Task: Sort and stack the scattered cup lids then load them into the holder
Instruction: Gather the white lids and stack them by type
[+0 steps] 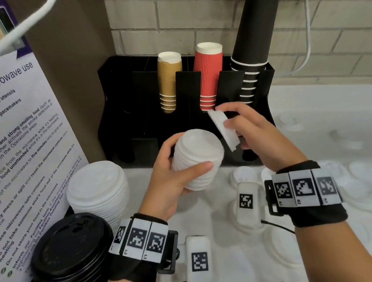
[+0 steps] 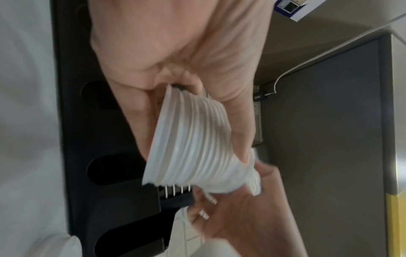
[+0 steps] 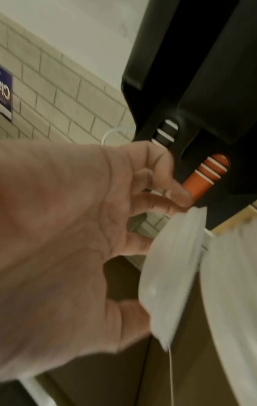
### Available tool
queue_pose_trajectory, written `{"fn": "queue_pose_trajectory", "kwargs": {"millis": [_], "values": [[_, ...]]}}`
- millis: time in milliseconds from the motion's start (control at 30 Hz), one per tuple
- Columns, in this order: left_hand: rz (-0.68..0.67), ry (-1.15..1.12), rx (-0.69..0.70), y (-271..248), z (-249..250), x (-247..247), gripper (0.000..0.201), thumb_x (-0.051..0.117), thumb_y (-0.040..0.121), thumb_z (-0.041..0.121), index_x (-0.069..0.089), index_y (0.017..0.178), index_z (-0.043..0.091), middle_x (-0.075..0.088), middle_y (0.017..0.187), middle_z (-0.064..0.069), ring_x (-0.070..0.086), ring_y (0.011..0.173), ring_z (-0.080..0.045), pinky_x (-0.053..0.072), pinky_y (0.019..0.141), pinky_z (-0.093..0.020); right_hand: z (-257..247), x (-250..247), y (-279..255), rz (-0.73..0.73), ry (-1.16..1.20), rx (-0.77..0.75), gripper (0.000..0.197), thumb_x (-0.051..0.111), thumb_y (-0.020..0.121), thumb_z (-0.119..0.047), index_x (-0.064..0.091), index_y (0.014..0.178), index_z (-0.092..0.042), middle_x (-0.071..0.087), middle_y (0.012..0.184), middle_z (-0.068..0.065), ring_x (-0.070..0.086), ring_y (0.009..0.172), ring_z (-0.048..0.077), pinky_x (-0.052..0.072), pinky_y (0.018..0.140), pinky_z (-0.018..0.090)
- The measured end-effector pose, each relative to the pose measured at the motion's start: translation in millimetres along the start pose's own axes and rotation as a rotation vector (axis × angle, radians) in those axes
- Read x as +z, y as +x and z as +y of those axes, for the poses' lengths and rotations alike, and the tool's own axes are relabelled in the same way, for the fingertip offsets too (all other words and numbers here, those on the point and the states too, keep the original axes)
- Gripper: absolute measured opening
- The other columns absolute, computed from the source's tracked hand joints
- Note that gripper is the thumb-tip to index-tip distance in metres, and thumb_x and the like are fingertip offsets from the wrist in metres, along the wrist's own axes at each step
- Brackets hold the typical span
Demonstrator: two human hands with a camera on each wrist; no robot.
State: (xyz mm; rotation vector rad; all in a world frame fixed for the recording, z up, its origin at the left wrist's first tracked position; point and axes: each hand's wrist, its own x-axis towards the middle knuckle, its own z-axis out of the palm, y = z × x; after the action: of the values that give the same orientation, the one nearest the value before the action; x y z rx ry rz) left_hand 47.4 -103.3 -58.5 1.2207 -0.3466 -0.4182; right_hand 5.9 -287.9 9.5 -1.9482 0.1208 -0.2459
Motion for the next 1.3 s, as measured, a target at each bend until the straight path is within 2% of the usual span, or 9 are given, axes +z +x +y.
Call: {"fn": "queue_pose_trajectory", "kwargs": {"millis": [67,200,533,667,767,900,1000,1133,1300], "values": [[-0.049,0.046,-0.035,-2,-1,3,0.075,0.093,0.055,0.022,0.057,0.118,0.045,0.064,0.121,0.006,0.063,0.111,-0.016,0.058,0.071,-0.031,-9,4,-3,-0.062,-0.051,-0.059,0.03,0.061,0.081,-0.036,0.063,0.11,-0.044,0.064,0.085,-0.01,0.059,0.073,-0.003,0.044,0.06,0.008],[-0.065,0.091,-0.047,-3,-2,6,0.075,0.093,0.053,0.024,0.058,0.116,0.046,0.066,0.116,0.007,0.066,0.106,-0.014,0.059,0.071,-0.033,-5,10,-11,-0.128,-0.063,-0.063,0.033,0.07,0.081,-0.015,0.068,0.109,-0.033,0.063,0.102,0.001,0.065,0.092,0.018,0.053,0.077,0.025],[-0.031,0.075,-0.081,1,-6,11,0.072,0.094,0.054,0.028,0.059,0.114,0.047,0.066,0.119,0.004,0.066,0.108,-0.016,0.057,0.071,-0.03,3,9,-16,-0.139,-0.044,-0.069,0.042,0.081,0.073,-0.022,0.066,0.111,-0.034,0.059,0.112,0.004,0.066,0.099,0.022,0.055,0.089,0.041],[-0.002,-0.058,-0.257,3,-8,12,0.068,0.072,0.069,0.058,0.056,0.128,0.03,0.065,0.127,-0.008,0.067,0.11,-0.023,0.058,0.075,-0.037,16,9,-13,-0.184,-0.097,-0.038,0.043,0.082,0.072,-0.027,0.064,0.11,-0.032,0.056,0.112,0.007,0.064,0.099,0.022,0.056,0.086,0.039],[0.067,-0.205,-0.437,5,-15,11,0.07,0.048,0.08,0.071,0.058,0.125,0.017,0.071,0.115,-0.013,0.069,0.106,-0.029,0.057,0.085,-0.047,29,13,-13,-0.255,-0.149,0.046,0.046,0.083,0.071,-0.031,0.06,0.11,-0.036,0.054,0.113,0.005,0.061,0.099,0.022,0.054,0.074,0.028],[0.129,-0.18,-0.555,2,-25,10,0.061,0.042,0.092,0.065,0.057,0.121,0.014,0.074,0.104,-0.013,0.073,0.091,-0.028,0.058,0.065,-0.04,42,23,-13,-0.34,-0.238,0.146,0.051,0.083,0.071,-0.029,0.054,0.112,-0.036,0.047,0.118,0.002,0.057,0.103,0.019,0.055,0.072,0.028],[0.159,-0.143,-0.58,1,-30,11,0.062,0.042,0.094,0.062,0.051,0.128,0.011,0.07,0.106,-0.012,0.069,0.094,-0.028,0.055,0.073,-0.042,46,28,-15,-0.347,-0.278,0.165,0.054,0.083,0.07,-0.027,0.051,0.113,-0.035,0.043,0.117,-0.001,0.053,0.105,0.016,0.052,0.086,0.032],[0.185,-0.078,-0.555,4,-34,18,0.067,0.042,0.095,0.06,0.047,0.138,0.008,0.067,0.115,-0.015,0.065,0.101,-0.028,0.051,0.077,-0.038,48,31,-19,-0.341,-0.314,0.145,0.056,0.082,0.07,-0.027,0.049,0.114,-0.035,0.04,0.117,-0.003,0.045,0.11,0.008,0.041,0.077,0.015],[0.221,0.002,-0.507,4,-32,18,0.061,0.044,0.095,0.06,0.049,0.136,0.015,0.065,0.123,-0.013,0.062,0.108,-0.027,0.05,0.083,-0.037,48,36,-22,-0.367,-0.365,0.136,0.057,0.083,0.069,-0.028,0.049,0.114,-0.037,0.038,0.117,-0.004,0.044,0.11,0.008,0.037,0.074,0.012]]}}
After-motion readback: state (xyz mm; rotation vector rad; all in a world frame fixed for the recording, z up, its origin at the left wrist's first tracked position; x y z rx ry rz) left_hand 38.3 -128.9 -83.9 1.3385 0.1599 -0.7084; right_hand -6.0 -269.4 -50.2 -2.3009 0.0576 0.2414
